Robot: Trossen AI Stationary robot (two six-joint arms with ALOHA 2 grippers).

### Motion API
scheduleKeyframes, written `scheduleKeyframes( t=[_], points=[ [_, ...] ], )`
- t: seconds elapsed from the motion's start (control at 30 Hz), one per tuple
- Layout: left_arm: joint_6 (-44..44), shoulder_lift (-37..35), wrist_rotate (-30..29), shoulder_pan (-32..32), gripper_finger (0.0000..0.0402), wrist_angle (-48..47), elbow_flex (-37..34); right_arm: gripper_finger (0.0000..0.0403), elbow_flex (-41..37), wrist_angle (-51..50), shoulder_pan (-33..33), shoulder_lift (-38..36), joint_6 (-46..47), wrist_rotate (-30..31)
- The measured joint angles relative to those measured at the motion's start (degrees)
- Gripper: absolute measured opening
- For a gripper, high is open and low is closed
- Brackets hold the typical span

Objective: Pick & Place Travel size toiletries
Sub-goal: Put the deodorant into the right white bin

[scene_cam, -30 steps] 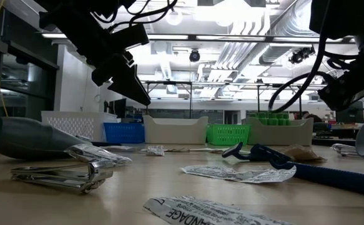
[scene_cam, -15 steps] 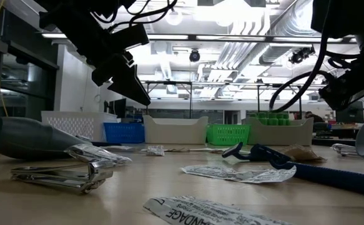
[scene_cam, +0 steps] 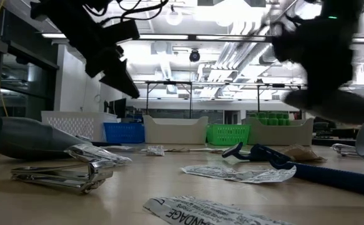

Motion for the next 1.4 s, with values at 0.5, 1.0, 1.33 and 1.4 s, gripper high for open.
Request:
scheduleKeyframes(
  t=[0.5,1.0,1.33,1.4],
  points=[
    [-2.1,-10.5,-4.0,0.0,0.0152,1.6,-8.1,0.0195,1.6,54.4,-24.5,2.7,-46.9,13.2],
    [-2.4,-13.2,-3.4,0.0,0.0152,2.0,-10.0,0.0195,12.3,96.4,-36.5,34.1,-50.0,9.4],
    [-2.3,-13.2,-3.3,0.0,0.0152,2.0,-10.0,0.0195,32.6,78.8,-36.7,43.6,-45.7,22.9],
    [-2.2,-13.2,-3.4,0.0,0.0152,1.9,-10.0,0.0194,33.4,79.2,-36.7,44.4,-42.7,25.6]
  ],
)
